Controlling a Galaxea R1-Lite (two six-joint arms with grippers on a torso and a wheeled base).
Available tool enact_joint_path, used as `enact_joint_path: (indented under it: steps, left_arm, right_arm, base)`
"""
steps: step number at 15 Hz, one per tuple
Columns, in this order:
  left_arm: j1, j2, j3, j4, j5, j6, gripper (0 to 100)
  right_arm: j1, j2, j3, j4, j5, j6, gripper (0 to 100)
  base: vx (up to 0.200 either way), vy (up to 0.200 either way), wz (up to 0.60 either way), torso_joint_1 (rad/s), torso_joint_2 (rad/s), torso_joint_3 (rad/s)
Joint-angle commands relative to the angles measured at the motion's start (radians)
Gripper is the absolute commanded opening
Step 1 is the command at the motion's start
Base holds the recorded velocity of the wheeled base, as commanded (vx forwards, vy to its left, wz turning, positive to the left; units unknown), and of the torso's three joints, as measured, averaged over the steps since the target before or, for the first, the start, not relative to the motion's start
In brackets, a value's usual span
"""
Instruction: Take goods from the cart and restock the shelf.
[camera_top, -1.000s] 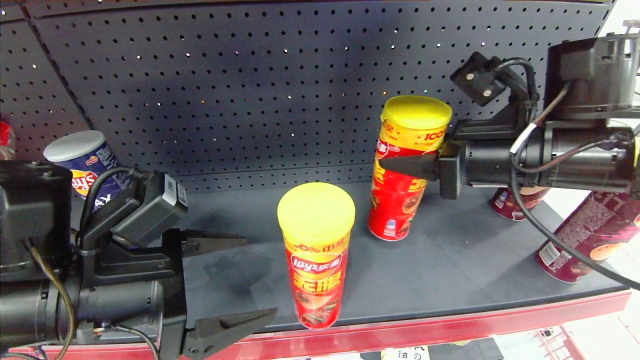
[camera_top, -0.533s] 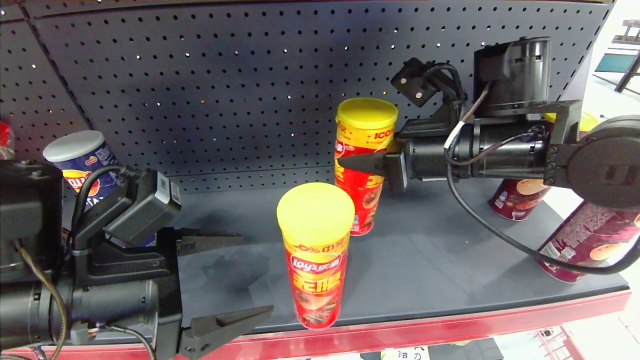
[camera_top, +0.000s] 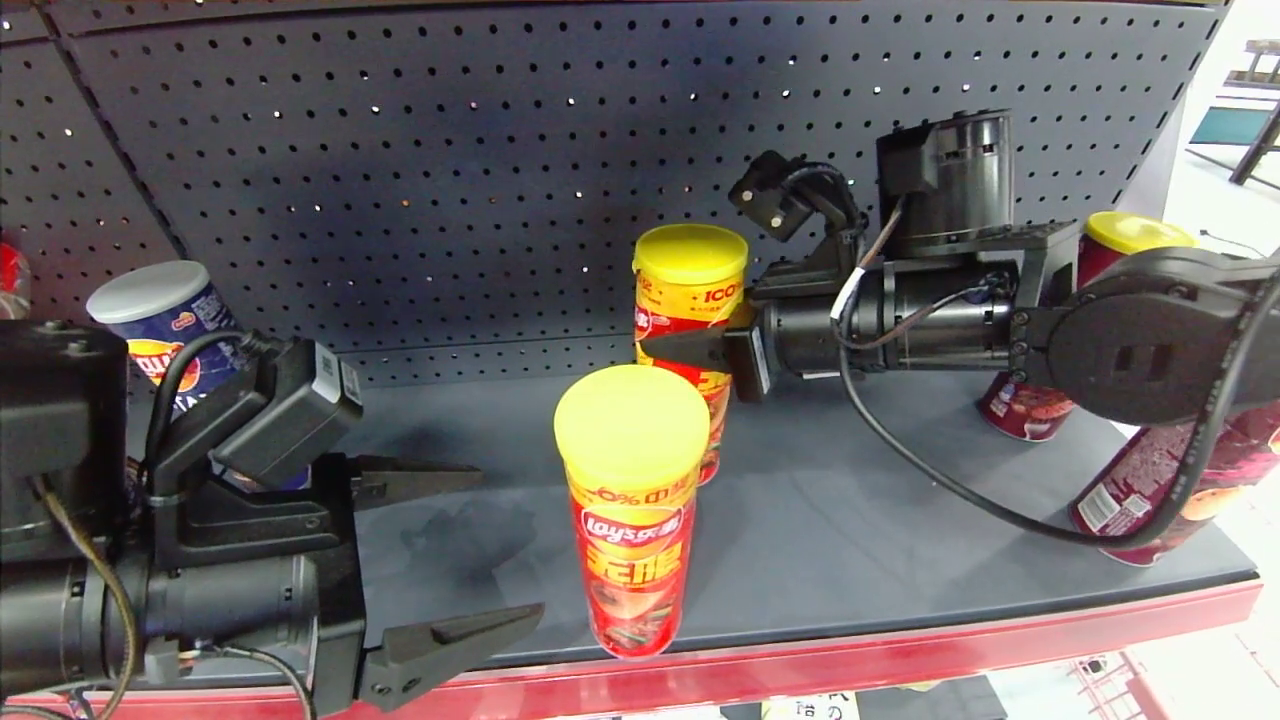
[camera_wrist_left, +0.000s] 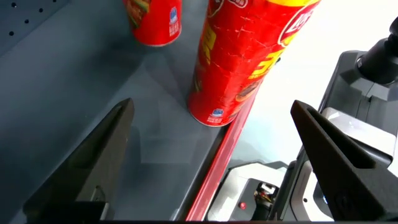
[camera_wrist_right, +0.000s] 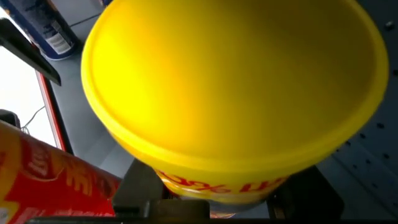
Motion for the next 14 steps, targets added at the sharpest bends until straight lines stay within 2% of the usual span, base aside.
enact_joint_path:
  steps: [1, 12, 13, 14]
  left_arm:
    - [0.0, 0.006, 0.0, -0.001, 0.0, 0.001, 100]
    - [0.0, 0.004, 0.014, -0.002, 0.0, 0.001, 100]
    - [0.0, 0.004, 0.015, -0.001, 0.0, 0.001, 100]
    - [0.0, 0.004, 0.015, -0.001, 0.0, 0.001, 100]
  right_arm:
    - [0.002, 0.015, 0.001, 0.0, 0.0, -0.001, 0]
    - [0.016, 0.036, -0.012, 0.0, 0.0, 0.01, 0]
    - [0.016, 0.036, -0.01, 0.0, 0.0, 0.01, 100]
    - [0.015, 0.036, -0.006, 0.0, 0.0, 0.01, 100]
  base:
    - [0.0, 0.0, 0.0, 0.0, 0.0, 0.0]
    - [0.0, 0.0, 0.0, 0.0, 0.0, 0.0]
    - [0.0, 0.0, 0.0, 0.0, 0.0, 0.0]
    - [0.0, 0.0, 0.0, 0.0, 0.0, 0.0]
